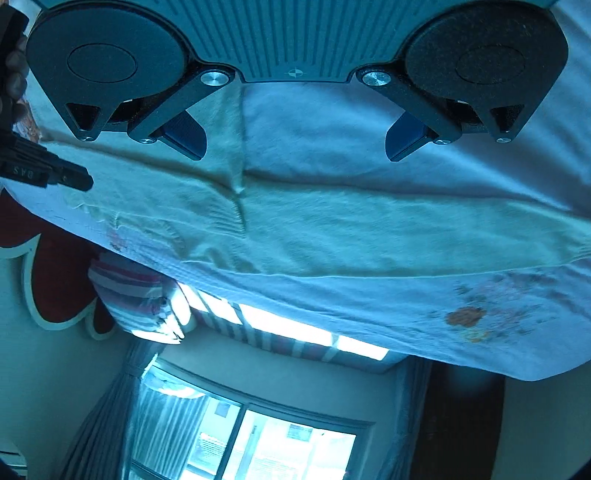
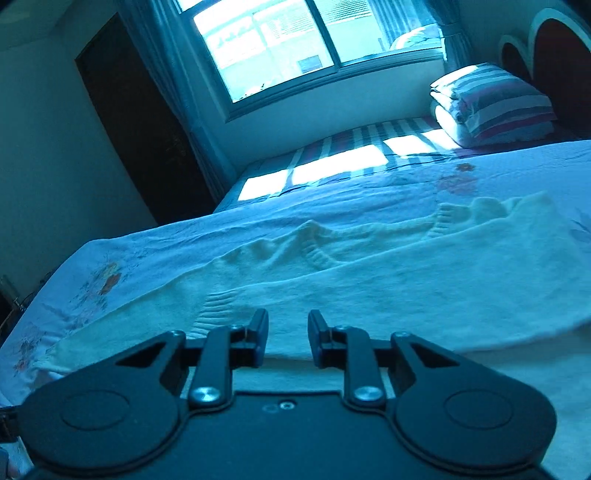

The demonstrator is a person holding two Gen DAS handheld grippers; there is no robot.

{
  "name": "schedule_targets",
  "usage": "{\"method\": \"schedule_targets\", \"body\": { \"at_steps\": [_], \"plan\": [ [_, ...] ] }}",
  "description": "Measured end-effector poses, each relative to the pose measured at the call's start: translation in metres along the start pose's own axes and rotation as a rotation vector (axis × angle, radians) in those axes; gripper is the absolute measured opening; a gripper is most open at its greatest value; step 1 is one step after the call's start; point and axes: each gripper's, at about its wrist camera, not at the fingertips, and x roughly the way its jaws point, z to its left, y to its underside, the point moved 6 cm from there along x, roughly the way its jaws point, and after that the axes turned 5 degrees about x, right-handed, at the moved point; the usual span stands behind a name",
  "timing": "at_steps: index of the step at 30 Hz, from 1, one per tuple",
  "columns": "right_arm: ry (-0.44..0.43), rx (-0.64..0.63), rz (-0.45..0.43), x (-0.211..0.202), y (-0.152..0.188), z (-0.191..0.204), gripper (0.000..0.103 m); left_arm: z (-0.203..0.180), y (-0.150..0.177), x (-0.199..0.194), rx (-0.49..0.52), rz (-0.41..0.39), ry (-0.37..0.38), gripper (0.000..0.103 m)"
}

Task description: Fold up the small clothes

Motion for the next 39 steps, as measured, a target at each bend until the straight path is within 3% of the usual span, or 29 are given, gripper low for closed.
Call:
{"method": "schedule_targets", "body": {
  "at_steps": [2,3,4,5,9,17,19,21,22,26,30,32,34,35,37,38,39],
  "plan": [
    [0.054,0.059,-0.029,-0.023,-0.006,-0.038,0.025,-0.019,-0.013,0.026,0.000,0.006,0.034,0.100],
    [0.080,0.085,-0.042,-0.032,-0.008,-0.054,0.025,-0.029,-0.019,0.040,-0.014,0.019,0.062,0.069],
    [0.098,0.106,-0.051,-0.038,-0.009,-0.066,0.025,-0.035,-0.024,0.054,-0.030,0.047,0.087,0.054],
    [0.121,0.138,-0.058,-0.047,-0.010,-0.084,0.025,-0.041,-0.026,0.066,-0.039,0.070,0.096,0.045],
    [0.157,0.258,-0.061,-0.059,-0.009,-0.132,0.030,-0.054,-0.034,0.096,-0.025,0.108,0.094,0.045],
    [0.092,0.497,-0.049,-0.043,-0.003,-0.185,0.026,-0.067,-0.037,0.129,0.021,0.160,0.094,0.044],
    [0.082,0.533,-0.057,-0.036,-0.006,-0.193,0.021,-0.069,-0.038,0.131,0.038,0.169,0.099,0.012],
    [0.088,0.541,-0.065,-0.033,-0.010,-0.196,0.014,-0.072,-0.038,0.131,0.031,0.161,0.116,0.006],
    [0.094,0.535,-0.070,-0.033,-0.012,-0.196,0.006,-0.074,-0.040,0.127,0.034,0.136,0.123,0.006],
    [0.075,0.467,-0.114,-0.046,-0.025,-0.187,0.005,-0.074,-0.046,0.099,0.034,0.034,0.131,0.005],
    [0.102,0.423,-0.082,-0.047,-0.018,-0.191,0.005,-0.064,-0.027,0.119,0.064,0.118,0.087,0.005],
    [0.111,0.448,-0.017,-0.034,-0.008,-0.202,0.003,-0.064,-0.027,0.117,0.080,0.101,0.090,0.006],
    [0.087,0.434,-0.028,-0.039,-0.012,-0.202,0.014,-0.065,-0.032,0.108,0.098,0.069,0.088,0.006],
    [0.089,0.408,-0.044,-0.045,-0.016,-0.199,0.019,-0.065,-0.034,0.105,0.104,0.059,0.086,0.015],
    [0.089,0.351,-0.084,-0.062,-0.023,-0.193,0.022,-0.062,-0.041,0.098,0.117,0.014,0.066,0.048],
    [0.093,0.323,-0.108,-0.069,-0.027,-0.193,0.023,-0.062,-0.045,0.097,0.124,-0.007,0.060,0.073],
    [0.106,0.296,-0.126,-0.071,-0.032,-0.192,0.028,-0.061,-0.050,0.098,0.129,-0.021,0.050,0.077]
  ]
}}
